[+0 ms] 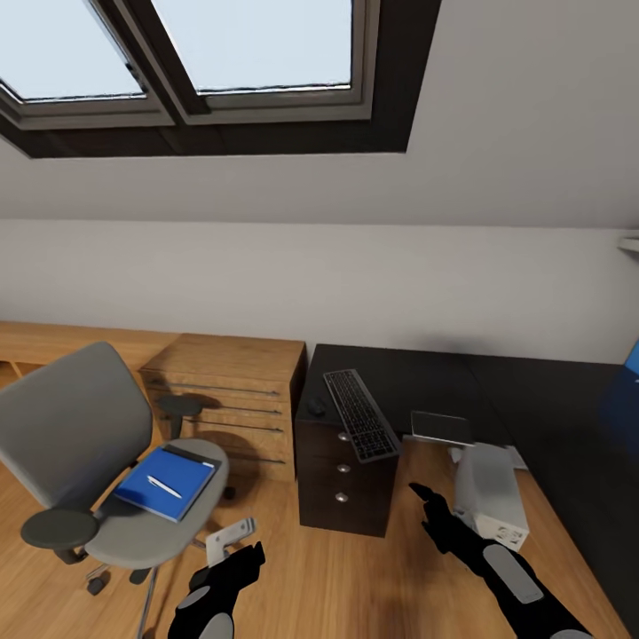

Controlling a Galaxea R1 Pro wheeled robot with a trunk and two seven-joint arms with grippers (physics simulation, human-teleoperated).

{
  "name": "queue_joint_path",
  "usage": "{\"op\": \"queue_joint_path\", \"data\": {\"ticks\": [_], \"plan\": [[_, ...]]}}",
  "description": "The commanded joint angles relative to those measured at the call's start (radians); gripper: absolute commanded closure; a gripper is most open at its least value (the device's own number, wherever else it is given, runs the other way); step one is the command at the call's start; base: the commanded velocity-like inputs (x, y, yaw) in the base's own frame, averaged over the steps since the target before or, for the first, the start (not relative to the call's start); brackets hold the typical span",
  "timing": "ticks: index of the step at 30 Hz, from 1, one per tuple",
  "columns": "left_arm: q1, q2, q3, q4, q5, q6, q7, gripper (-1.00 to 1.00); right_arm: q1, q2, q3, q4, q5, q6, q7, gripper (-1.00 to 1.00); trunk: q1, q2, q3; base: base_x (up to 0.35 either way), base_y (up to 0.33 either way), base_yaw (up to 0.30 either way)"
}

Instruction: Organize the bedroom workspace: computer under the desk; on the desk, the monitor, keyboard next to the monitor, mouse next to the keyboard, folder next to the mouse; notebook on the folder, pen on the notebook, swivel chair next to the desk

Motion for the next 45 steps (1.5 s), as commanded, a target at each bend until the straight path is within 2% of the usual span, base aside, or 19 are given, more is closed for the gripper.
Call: {"op": "queue_joint_path", "data": {"ticks": [1, 3, 8, 9, 11, 14, 22, 25, 26, 32, 45], "plan": [[-0.001, 0.001, -0.003, -0.001, 0.004, 0.003, 0.007, -1.00, -0.001, -0.006, 0.005, -0.001, -0.007, 0.000, 0.004, -1.00, 0.004, -0.008, -0.005, 0.000, 0.000, 0.000], [-0.001, 0.000, -0.007, -0.003, 0.004, 0.003, 0.008, -1.00, -0.002, -0.023, 0.005, -0.011, -0.007, 0.000, 0.027, -1.00, 0.012, -0.022, -0.011, 0.000, 0.000, 0.000], [0.000, 0.002, -0.065, -0.028, 0.004, 0.004, 0.009, -1.00, -0.002, -0.035, 0.000, -0.018, -0.011, 0.001, 0.070, -1.00, 0.031, -0.057, -0.027, 0.000, 0.000, 0.000], [0.000, 0.003, -0.082, -0.045, 0.004, 0.005, 0.009, -1.00, -0.002, -0.038, -0.005, -0.018, -0.011, 0.001, 0.104, -1.00, 0.035, -0.064, -0.030, 0.000, 0.000, 0.000], [0.000, 0.004, -0.090, -0.053, 0.004, 0.006, 0.010, -1.00, -0.002, -0.040, -0.008, -0.018, -0.011, 0.001, 0.152, -1.00, 0.042, -0.078, -0.036, 0.000, 0.000, 0.000], [0.000, 0.004, -0.092, -0.056, 0.004, 0.006, 0.010, -1.00, -0.002, -0.042, -0.008, -0.019, -0.011, 0.007, 0.199, -1.00, 0.054, -0.099, -0.045, 0.000, 0.000, 0.000], [0.000, 0.004, -0.093, -0.056, 0.006, 0.007, 0.010, -1.00, -0.002, -0.042, -0.008, -0.019, -0.015, 0.015, 0.223, -1.00, 0.085, -0.155, -0.070, 0.000, 0.000, 0.000], [0.000, 0.004, -0.093, -0.056, 0.007, 0.007, 0.010, -1.00, -0.002, -0.043, -0.009, -0.019, -0.015, 0.041, 0.241, -1.00, 0.096, -0.176, -0.080, 0.000, 0.000, 0.000], [0.000, 0.004, -0.093, -0.055, 0.008, 0.008, 0.010, -1.00, -0.002, -0.051, -0.009, -0.019, -0.015, 0.084, 0.252, -1.00, 0.100, -0.183, -0.083, 0.000, 0.000, 0.000], [0.000, 0.004, -0.093, -0.055, 0.010, 0.008, 0.010, -1.00, -0.002, -0.059, -0.005, -0.020, -0.013, 0.131, 0.258, -1.00, 0.123, -0.225, -0.102, 0.000, 0.000, 0.000], [0.000, 0.004, -0.093, -0.055, 0.012, 0.009, 0.010, -1.00, -0.002, -0.060, -0.007, -0.020, -0.013, 0.138, 0.260, -1.00, 0.173, -0.316, -0.143, 0.000, 0.000, 0.000]]}}
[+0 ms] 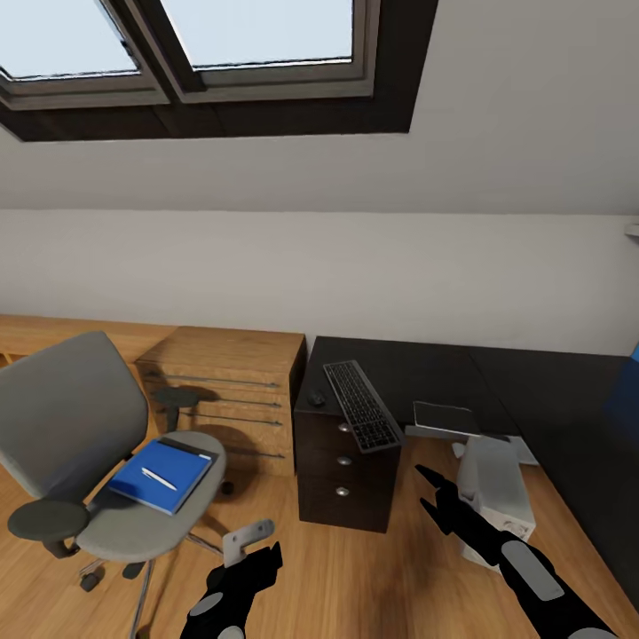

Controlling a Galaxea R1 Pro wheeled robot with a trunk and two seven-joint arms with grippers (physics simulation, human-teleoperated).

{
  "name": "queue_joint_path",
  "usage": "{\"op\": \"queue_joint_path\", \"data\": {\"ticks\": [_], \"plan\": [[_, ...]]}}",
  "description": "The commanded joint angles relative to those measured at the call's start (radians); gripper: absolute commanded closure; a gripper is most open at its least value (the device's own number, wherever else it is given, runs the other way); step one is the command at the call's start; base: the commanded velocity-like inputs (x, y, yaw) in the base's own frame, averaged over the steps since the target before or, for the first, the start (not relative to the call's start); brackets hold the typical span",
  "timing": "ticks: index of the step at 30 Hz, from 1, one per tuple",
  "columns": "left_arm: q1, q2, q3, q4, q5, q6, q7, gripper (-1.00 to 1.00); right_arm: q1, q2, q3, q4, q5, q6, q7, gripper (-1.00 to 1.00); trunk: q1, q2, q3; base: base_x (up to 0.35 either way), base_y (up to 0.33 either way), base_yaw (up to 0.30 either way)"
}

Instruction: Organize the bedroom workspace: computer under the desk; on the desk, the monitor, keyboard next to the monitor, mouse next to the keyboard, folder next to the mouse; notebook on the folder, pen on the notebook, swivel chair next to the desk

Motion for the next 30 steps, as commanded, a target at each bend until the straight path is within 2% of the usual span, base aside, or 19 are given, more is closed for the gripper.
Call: {"op": "queue_joint_path", "data": {"ticks": [1, 14, 22, 30], "plan": [[-0.001, 0.001, -0.002, -0.001, 0.004, 0.003, 0.007, -1.00, -0.001, -0.001, 0.004, 0.001, -0.008, 0.002, 0.001, -1.00, 0.004, -0.008, -0.004, 0.000, 0.000, 0.000], [-0.001, 0.001, -0.002, -0.001, 0.003, 0.003, 0.007, -1.00, -0.001, -0.001, 0.003, 0.001, -0.006, -0.003, 0.005, -1.00, 0.054, -0.099, -0.045, 0.000, 0.000, 0.000], [-0.001, 0.001, 0.000, -0.001, 0.002, 0.003, 0.007, -1.00, -0.001, 0.003, 0.000, 0.003, -0.008, -0.010, 0.074, -1.00, 0.085, -0.155, -0.070, 0.000, 0.000, 0.000], [-0.001, 0.001, 0.001, -0.001, 0.003, 0.004, 0.007, -1.00, -0.001, 0.008, 0.002, 0.003, -0.007, -0.053, 0.116, -1.00, 0.115, -0.211, -0.095, 0.000, 0.000, 0.000]]}}
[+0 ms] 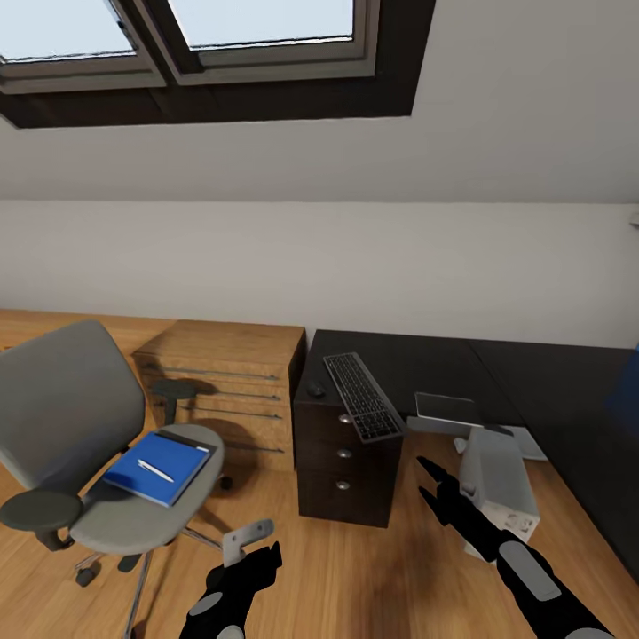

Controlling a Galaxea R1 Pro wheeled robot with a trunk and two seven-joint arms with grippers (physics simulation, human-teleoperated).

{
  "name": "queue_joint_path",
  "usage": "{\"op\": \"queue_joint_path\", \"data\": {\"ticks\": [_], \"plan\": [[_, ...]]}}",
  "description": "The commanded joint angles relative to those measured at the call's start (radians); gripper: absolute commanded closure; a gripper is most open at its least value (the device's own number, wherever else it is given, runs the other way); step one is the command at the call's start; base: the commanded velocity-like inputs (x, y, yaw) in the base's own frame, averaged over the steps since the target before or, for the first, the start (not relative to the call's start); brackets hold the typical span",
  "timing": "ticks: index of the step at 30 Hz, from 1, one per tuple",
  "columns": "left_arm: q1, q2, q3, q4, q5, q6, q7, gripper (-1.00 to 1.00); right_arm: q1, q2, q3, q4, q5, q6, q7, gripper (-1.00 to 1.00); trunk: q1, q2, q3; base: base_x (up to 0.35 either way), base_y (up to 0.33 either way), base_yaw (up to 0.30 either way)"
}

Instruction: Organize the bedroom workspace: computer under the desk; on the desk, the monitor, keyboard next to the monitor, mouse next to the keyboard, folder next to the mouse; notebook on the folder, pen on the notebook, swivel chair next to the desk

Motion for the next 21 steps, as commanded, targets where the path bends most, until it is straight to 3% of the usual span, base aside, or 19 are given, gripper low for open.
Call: {"op": "queue_joint_path", "data": {"ticks": [1, 6, 7, 8, 11, 12, 21], "plan": [[-0.001, 0.001, -0.002, -0.001, 0.004, 0.003, 0.007, -1.00, -0.001, -0.001, 0.004, 0.001, -0.010, 0.003, 0.005, -1.00, 0.004, -0.008, -0.004, 0.000, 0.000, 0.000], [-0.001, 0.001, -0.001, -0.001, 0.003, 0.004, 0.007, -1.00, -0.001, 0.000, 0.006, 0.008, -0.006, -0.030, 0.016, -1.00, 0.023, -0.043, -0.020, 0.000, 0.000, 0.000], [-0.001, 0.001, -0.001, -0.001, 0.003, 0.004, 0.007, -1.00, -0.001, 0.003, 0.007, 0.009, -0.006, -0.071, 0.015, -1.00, 0.027, -0.050, -0.023, 0.000, 0.000, 0.000], [-0.001, 0.001, 0.001, -0.001, 0.003, 0.004, 0.007, -1.00, -0.045, 0.016, 0.009, 0.011, -0.007, -0.226, -0.015, -1.00, 0.031, -0.057, -0.026, 0.000, 0.000, 0.000], [-0.001, 0.001, 0.002, -0.001, 0.004, 0.004, 0.007, -1.00, -0.114, 0.020, 0.009, 0.052, -0.008, -0.262, -0.040, -1.00, 0.042, -0.078, -0.036, 0.000, 0.000, 0.000], [-0.001, 0.002, 0.005, -0.002, 0.003, 0.004, 0.007, -1.00, -0.151, 0.021, 0.009, 0.139, -0.011, -0.276, -0.045, -1.00, 0.046, -0.085, -0.039, 0.000, 0.000, 0.000], [-0.001, 0.001, 0.007, -0.003, 0.002, 0.004, 0.007, -1.00, -0.168, 0.024, 0.008, 0.205, -0.016, -0.275, -0.040, -1.00, 0.081, -0.148, -0.067, 0.000, 0.000, 0.000]]}}
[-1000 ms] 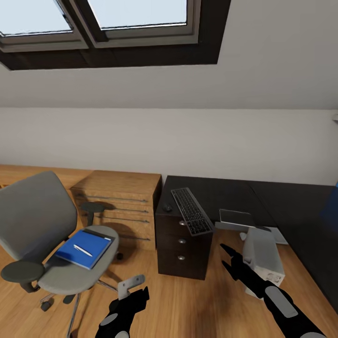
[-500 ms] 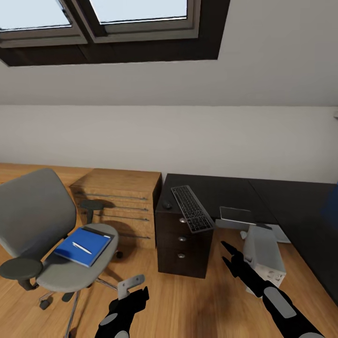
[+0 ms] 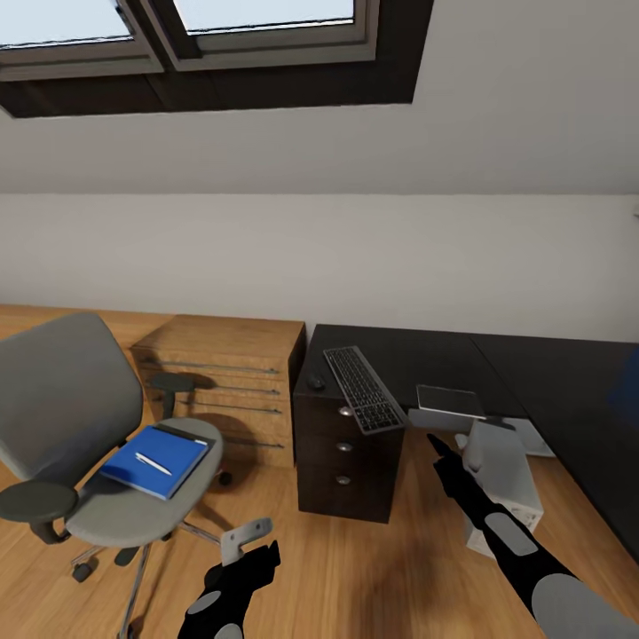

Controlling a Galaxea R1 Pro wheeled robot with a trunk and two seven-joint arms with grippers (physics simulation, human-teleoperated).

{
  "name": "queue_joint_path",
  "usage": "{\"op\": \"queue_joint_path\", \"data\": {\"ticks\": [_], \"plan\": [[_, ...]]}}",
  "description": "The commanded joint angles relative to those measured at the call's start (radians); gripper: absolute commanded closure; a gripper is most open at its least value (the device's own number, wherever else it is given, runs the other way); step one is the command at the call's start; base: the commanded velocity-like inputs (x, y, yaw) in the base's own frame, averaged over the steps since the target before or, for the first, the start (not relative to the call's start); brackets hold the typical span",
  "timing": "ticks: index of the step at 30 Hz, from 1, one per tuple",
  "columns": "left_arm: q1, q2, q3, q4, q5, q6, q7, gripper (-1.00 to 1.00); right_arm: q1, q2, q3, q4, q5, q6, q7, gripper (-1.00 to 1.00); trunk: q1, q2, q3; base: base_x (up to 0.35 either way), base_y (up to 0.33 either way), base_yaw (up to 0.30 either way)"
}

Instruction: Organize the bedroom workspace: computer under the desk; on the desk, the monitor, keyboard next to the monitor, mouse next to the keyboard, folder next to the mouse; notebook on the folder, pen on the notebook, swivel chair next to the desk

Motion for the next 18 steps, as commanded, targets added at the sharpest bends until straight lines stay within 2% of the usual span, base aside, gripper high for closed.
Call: {"op": "queue_joint_path", "data": {"ticks": [1, 4, 9, 14, 18], "plan": [[-0.001, 0.001, -0.002, -0.001, 0.004, 0.003, 0.007, -1.00, -0.001, -0.001, 0.005, 0.001, -0.011, 0.008, 0.001, -1.00, 0.004, -0.008, -0.004, 0.000, 0.000, 0.000], [-0.001, 0.000, -0.003, -0.002, 0.003, 0.003, 0.007, -1.00, -0.001, 0.002, 0.007, 0.000, -0.012, 0.030, -0.013, -1.00, 0.015, -0.029, -0.014, 0.000, 0.000, 0.000], [-0.001, 0.000, -0.005, -0.002, 0.003, 0.003, 0.007, -1.00, -0.001, 0.026, 0.004, -0.004, -0.034, 0.053, -0.023, -1.00, 0.035, -0.064, -0.029, 0.000, 0.000, 0.000], [-0.001, 0.000, -0.006, -0.002, 0.004, 0.003, 0.007, -1.00, -0.001, 0.038, 0.003, -0.007, -0.059, 0.171, -0.024, -1.00, 0.054, -0.099, -0.045, 0.000, 0.000, 0.000], [-0.001, 0.000, -0.006, -0.002, 0.004, 0.004, 0.007, -1.00, -0.001, 0.039, 0.002, -0.010, -0.100, 0.203, -0.023, -1.00, 0.069, -0.127, -0.058, 0.000, 0.000, 0.000]]}}
